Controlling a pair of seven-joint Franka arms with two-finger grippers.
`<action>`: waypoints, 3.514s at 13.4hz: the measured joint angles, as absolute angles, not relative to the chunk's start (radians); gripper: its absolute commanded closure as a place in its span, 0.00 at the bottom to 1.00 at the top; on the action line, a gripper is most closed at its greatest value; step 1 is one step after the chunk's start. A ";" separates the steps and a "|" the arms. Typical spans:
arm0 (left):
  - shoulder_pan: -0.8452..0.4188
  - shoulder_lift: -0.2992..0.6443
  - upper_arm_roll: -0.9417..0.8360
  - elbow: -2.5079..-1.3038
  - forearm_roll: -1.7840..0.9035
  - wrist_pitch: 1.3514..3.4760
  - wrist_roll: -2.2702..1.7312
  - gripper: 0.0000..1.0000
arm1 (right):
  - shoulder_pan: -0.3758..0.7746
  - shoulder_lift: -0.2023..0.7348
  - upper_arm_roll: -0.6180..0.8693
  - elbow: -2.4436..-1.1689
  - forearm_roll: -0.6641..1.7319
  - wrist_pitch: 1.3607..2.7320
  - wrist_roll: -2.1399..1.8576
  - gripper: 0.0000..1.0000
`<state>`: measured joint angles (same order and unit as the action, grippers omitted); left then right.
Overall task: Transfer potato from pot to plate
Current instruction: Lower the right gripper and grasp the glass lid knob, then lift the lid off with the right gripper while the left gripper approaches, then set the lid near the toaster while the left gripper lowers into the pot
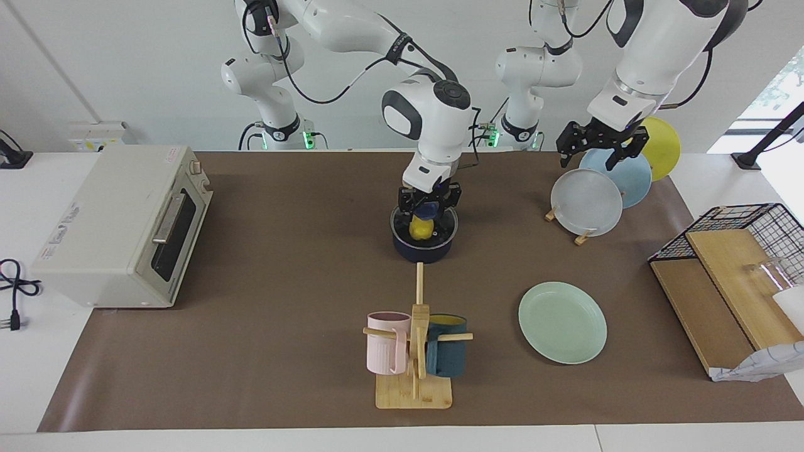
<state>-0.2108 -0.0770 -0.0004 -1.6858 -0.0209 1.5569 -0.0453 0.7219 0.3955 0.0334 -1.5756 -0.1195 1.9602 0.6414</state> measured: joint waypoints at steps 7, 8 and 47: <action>-0.232 -0.078 0.002 -1.687 -0.021 1.558 -0.073 0.00 | 0.726 0.392 0.034 -1.582 -0.090 1.960 0.671 0.20; -0.232 -0.078 0.002 -1.688 -0.021 1.558 -0.073 0.00 | 0.727 0.391 0.035 -1.584 -0.089 1.960 0.678 0.23; -0.735 0.203 -0.009 -1.964 -0.030 2.147 -0.918 0.00 | 0.016 0.176 0.021 -2.078 -0.063 2.191 -0.143 1.00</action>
